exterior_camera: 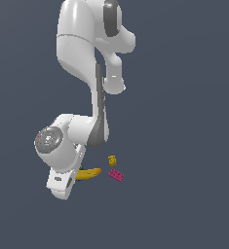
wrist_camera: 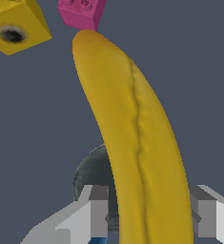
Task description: Pick up a designated object from a clutter of objects.
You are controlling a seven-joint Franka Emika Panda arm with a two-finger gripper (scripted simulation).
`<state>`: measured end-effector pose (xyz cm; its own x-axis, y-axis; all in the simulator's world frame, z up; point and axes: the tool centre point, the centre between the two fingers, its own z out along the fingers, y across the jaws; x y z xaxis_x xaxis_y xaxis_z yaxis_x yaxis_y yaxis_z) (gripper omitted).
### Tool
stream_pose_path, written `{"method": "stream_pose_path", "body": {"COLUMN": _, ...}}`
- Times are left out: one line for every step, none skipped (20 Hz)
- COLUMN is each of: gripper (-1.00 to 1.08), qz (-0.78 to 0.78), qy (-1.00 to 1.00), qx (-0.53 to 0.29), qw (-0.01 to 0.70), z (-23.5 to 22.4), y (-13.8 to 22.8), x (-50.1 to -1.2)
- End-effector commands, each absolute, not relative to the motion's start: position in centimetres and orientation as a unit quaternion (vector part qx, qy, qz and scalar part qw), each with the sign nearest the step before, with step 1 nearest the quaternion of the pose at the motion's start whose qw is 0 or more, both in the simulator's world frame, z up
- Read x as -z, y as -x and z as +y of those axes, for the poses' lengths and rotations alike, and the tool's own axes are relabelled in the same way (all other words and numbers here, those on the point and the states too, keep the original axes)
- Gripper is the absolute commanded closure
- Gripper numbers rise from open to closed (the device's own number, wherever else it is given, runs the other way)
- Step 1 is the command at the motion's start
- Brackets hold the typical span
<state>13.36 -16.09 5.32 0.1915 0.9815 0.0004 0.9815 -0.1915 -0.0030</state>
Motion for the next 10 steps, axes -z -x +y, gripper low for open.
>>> {"method": "stream_pose_path", "body": {"gripper": 1.08, "qz": -0.636, "qy": 0.772, "qx": 0.000, "qw": 0.000, "z": -16.2, "y": -13.3, "x": -6.3}}
{"method": "stream_pose_path", "body": {"gripper": 1.08, "qz": -0.636, "qy": 0.772, "qx": 0.000, "qw": 0.000, "z": -16.2, "y": -13.2, "x": -6.8}}
{"method": "stream_pose_path", "body": {"gripper": 1.08, "qz": -0.636, "qy": 0.772, "qx": 0.000, "qw": 0.000, "z": -16.2, "y": -13.1, "x": -7.3}}
{"method": "stream_pose_path", "body": {"gripper": 1.08, "qz": -0.636, "qy": 0.772, "qx": 0.000, "qw": 0.000, "z": -16.2, "y": -13.0, "x": -7.9}}
{"method": "stream_pose_path", "body": {"gripper": 1.08, "qz": -0.636, "qy": 0.772, "qx": 0.000, "qw": 0.000, "z": -16.2, "y": -12.8, "x": -8.5}}
{"method": "stream_pose_path", "body": {"gripper": 1.08, "qz": -0.636, "qy": 0.772, "qx": 0.000, "qw": 0.000, "z": -16.3, "y": -12.7, "x": -9.2}}
{"method": "stream_pose_path", "body": {"gripper": 1.08, "qz": -0.636, "qy": 0.772, "qx": 0.000, "qw": 0.000, "z": -16.3, "y": -12.5, "x": -10.0}}
{"method": "stream_pose_path", "body": {"gripper": 1.08, "qz": -0.636, "qy": 0.772, "qx": 0.000, "qw": 0.000, "z": -16.3, "y": -12.3, "x": -10.9}}
{"method": "stream_pose_path", "body": {"gripper": 1.08, "qz": -0.636, "qy": 0.772, "qx": 0.000, "qw": 0.000, "z": -16.4, "y": -12.1, "x": -11.8}}
{"method": "stream_pose_path", "body": {"gripper": 1.08, "qz": -0.636, "qy": 0.772, "qx": 0.000, "qw": 0.000, "z": -16.4, "y": -11.9, "x": -12.7}}
